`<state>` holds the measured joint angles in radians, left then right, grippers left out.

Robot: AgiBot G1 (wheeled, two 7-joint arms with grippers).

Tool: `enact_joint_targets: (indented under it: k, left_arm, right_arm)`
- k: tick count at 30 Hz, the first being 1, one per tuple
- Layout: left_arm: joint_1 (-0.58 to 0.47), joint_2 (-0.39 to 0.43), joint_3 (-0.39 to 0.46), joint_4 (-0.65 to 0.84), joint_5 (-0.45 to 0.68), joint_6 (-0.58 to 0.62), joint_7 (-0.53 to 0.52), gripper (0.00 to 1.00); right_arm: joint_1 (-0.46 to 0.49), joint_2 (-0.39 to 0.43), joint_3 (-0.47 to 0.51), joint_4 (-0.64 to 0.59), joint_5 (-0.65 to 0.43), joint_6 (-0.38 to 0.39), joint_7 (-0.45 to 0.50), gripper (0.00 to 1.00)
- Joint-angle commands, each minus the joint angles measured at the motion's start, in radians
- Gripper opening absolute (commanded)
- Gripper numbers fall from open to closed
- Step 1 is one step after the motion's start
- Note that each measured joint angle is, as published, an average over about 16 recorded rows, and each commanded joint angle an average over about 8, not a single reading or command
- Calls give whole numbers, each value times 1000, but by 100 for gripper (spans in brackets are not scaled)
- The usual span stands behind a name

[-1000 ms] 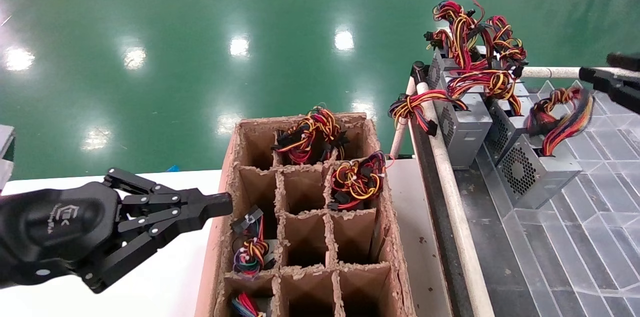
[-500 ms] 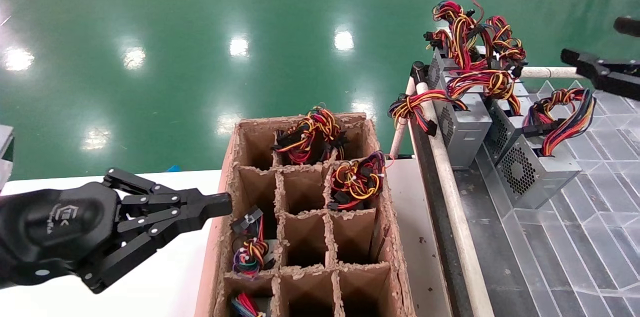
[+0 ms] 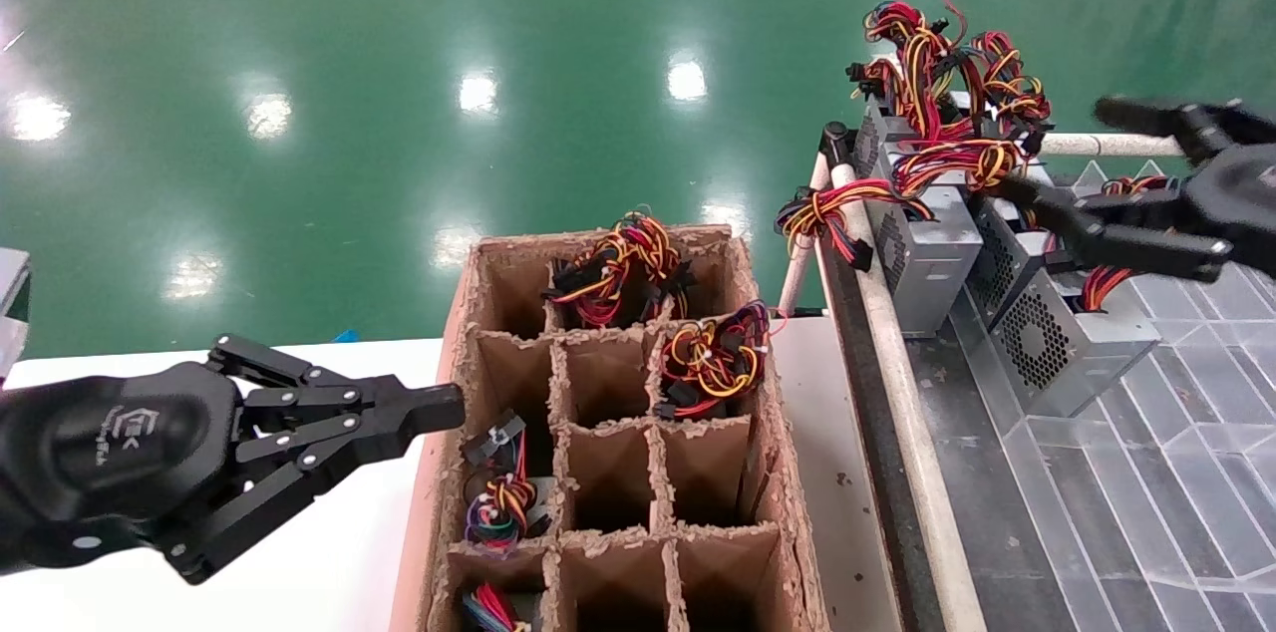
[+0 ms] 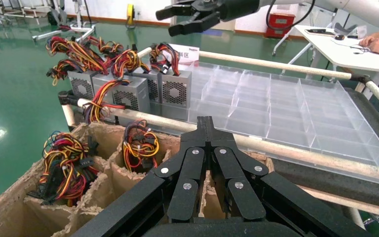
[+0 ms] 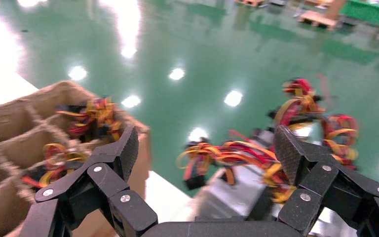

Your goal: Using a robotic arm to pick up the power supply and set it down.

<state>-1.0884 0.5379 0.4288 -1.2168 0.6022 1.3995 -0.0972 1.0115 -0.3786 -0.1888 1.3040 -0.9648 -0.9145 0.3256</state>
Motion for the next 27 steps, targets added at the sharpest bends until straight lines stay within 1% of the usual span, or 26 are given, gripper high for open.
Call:
enact_joint_targets:
  k: [1,5,6,27]
  left_arm:
    - [0,0,0,0,0,0,0,46]
    - [0,0,0,0,0,0,0,95]
    - [0,0,0,0,0,0,0,100]
    - [0,0,0,0,0,0,0,100]
  right_arm:
    - [3,-11,-4,-1,11,-26,-6,100]
    - [9,-31,-12,-3,32,-78,-19,100]
    - [10,-37,-14,-3,37,-92,-22,100]
    - [39,-144,-56,-12,145,-360,-85,100]
